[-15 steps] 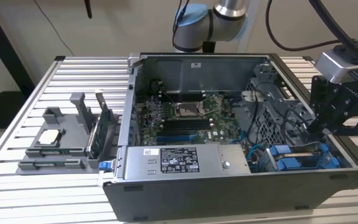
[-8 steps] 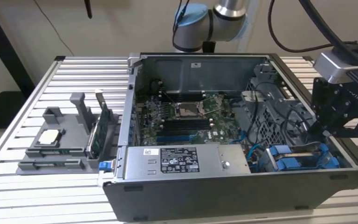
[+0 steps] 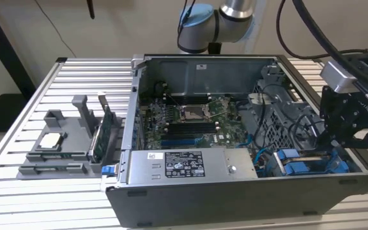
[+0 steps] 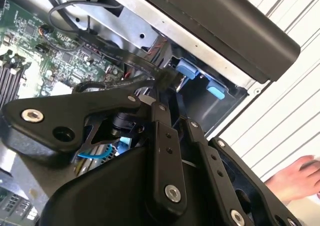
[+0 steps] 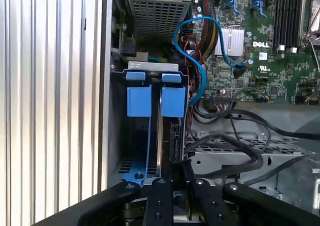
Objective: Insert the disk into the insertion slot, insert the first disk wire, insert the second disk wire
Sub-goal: 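Insert the first disk wire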
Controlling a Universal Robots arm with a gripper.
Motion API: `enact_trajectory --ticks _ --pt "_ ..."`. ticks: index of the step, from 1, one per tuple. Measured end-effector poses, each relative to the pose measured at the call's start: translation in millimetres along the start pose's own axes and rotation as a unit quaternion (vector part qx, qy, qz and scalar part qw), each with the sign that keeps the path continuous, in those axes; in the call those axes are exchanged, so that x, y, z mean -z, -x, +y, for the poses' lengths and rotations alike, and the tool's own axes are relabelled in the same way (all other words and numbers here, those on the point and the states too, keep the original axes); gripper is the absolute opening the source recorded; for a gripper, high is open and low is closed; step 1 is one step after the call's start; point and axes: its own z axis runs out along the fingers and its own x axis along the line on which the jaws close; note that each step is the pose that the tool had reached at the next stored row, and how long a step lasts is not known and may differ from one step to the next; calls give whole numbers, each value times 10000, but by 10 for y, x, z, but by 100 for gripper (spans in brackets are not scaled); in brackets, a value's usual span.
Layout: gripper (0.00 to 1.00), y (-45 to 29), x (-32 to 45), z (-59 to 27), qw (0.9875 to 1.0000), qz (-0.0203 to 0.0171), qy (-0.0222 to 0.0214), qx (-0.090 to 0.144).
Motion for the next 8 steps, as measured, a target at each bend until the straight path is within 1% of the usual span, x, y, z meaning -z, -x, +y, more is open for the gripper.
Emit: enact_trajectory --ticks 3,5,6,8 --pt "19 -1 -21 3 9999 4 -6 -154" --pt "19 -1 -24 4 9997 5 -2 -256" --pt "19 0 -27 5 9996 4 2 -291" --pt "19 3 -33 5 9994 2 29 -348"
